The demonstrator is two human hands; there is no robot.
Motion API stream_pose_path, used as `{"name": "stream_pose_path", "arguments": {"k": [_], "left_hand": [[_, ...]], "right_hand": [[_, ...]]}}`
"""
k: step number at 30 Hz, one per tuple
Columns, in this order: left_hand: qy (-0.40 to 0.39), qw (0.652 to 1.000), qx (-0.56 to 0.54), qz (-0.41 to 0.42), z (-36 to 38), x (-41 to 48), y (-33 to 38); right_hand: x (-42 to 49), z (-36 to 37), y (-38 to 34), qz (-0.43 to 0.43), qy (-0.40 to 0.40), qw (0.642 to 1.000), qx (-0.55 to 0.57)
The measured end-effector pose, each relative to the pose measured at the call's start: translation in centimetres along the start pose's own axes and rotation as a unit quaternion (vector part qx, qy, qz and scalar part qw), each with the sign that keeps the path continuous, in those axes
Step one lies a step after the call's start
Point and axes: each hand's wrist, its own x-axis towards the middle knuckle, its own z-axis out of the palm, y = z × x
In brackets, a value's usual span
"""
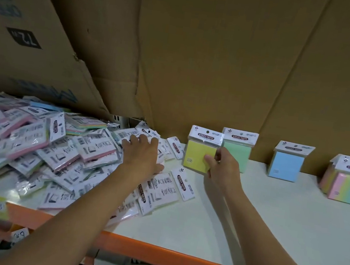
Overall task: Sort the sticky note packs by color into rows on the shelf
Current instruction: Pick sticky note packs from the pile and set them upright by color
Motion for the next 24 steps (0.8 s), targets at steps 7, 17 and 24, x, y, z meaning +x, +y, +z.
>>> {"name": "stream_pose_path", "arguments": {"k": [7,17,24], "left_hand": [[-0.018,0.996,0.009,0.084,-0.2,2.5,1.4],[-0.035,0.990,0.080,0.113,-0.7,5.0,2.9],[0.012,0.980,0.112,0.162,0.2,4.3,2.1]], "right_hand": [[1.0,1.0,-0.6,0.009,0.021,0.999,-0.034],[2.7,1.5,-0.7,0.021,0.014,0.996,-0.089],[3.8,2.6,-1.7,0.041,-0.008,0.995,-0.087]]}}
